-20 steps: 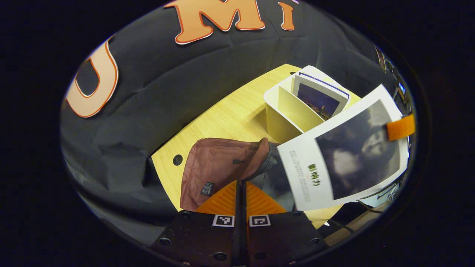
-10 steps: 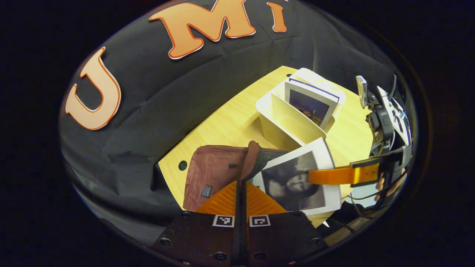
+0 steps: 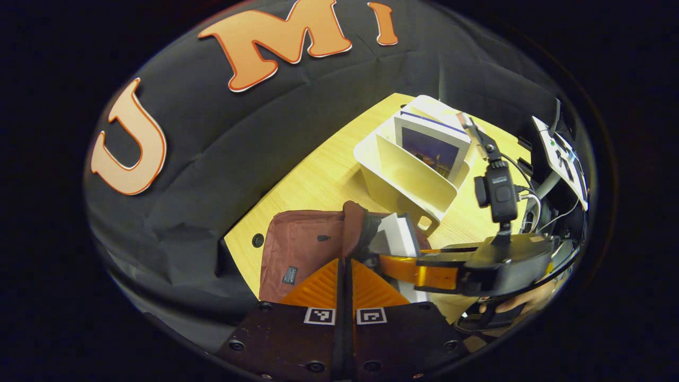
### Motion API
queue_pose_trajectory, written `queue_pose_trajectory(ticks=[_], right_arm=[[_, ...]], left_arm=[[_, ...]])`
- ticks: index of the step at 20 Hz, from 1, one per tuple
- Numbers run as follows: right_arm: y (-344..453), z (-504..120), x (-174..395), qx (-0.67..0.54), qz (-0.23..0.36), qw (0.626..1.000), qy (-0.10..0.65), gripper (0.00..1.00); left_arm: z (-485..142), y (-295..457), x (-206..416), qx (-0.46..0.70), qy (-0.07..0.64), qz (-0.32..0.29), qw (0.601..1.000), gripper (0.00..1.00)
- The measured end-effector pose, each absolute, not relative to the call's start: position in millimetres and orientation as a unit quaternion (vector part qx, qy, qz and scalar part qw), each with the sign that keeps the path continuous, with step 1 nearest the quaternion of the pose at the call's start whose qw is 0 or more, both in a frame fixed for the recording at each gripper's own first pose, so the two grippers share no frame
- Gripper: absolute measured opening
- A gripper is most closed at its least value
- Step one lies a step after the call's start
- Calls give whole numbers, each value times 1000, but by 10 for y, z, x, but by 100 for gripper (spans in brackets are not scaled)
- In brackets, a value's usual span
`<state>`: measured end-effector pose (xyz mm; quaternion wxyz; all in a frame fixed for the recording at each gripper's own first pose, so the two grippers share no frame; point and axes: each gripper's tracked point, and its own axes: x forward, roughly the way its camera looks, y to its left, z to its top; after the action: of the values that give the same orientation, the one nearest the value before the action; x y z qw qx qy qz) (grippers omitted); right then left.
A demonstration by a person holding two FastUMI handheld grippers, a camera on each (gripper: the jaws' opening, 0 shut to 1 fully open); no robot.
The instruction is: Open the schoolbag, grab two books from the bookshelf and put them into the schoolbag.
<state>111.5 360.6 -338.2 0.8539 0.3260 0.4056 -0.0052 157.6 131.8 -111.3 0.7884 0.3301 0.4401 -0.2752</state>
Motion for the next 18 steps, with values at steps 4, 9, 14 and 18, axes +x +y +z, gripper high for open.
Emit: queue_pose_trajectory(ticks=[4, 9, 14, 18], right_arm=[[3616, -3529, 1145, 310, -45, 844, 435, 35], [3740, -3606, 1069, 275, -46, 818, 503, 70], [3749, -3566, 894, 264, -32, 807, 527, 96], [3711, -3496, 849, 256, -25, 808, 530, 96]], left_arm=[[-1144, 1401, 1624, 308, 453, -262, 795, 1], [-1261, 1606, 1692, 269, 476, -247, 800, 1], [-1301, 1658, 1706, 238, 485, -245, 805, 1], [-1312, 1633, 1681, 227, 490, -251, 803, 1]])
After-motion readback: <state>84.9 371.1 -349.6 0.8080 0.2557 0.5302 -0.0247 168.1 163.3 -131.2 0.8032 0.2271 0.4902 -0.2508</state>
